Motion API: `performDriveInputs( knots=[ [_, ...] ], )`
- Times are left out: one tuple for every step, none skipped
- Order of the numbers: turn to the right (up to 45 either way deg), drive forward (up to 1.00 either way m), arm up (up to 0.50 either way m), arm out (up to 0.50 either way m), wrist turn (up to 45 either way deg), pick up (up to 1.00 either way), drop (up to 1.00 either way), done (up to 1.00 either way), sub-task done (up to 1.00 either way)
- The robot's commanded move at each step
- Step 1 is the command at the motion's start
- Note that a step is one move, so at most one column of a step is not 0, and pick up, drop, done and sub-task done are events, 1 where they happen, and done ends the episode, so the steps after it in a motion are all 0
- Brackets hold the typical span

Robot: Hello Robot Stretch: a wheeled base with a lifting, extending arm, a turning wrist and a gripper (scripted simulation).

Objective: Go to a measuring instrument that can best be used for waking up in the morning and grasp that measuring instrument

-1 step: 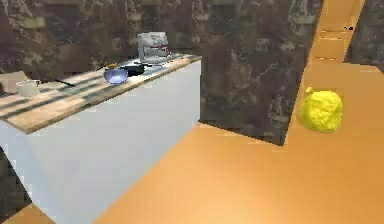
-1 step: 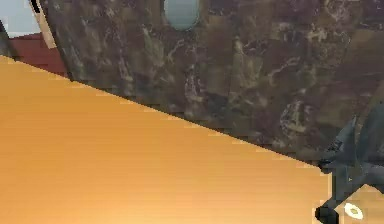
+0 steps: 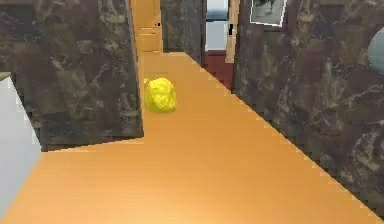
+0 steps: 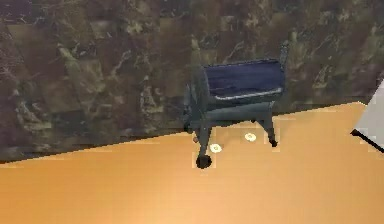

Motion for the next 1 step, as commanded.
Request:
performDriveInputs(
  knots=[
    [0.0,1.0,0.0,0.0,0.0,0.0,0.0,0.0,0.0]
  ],
)
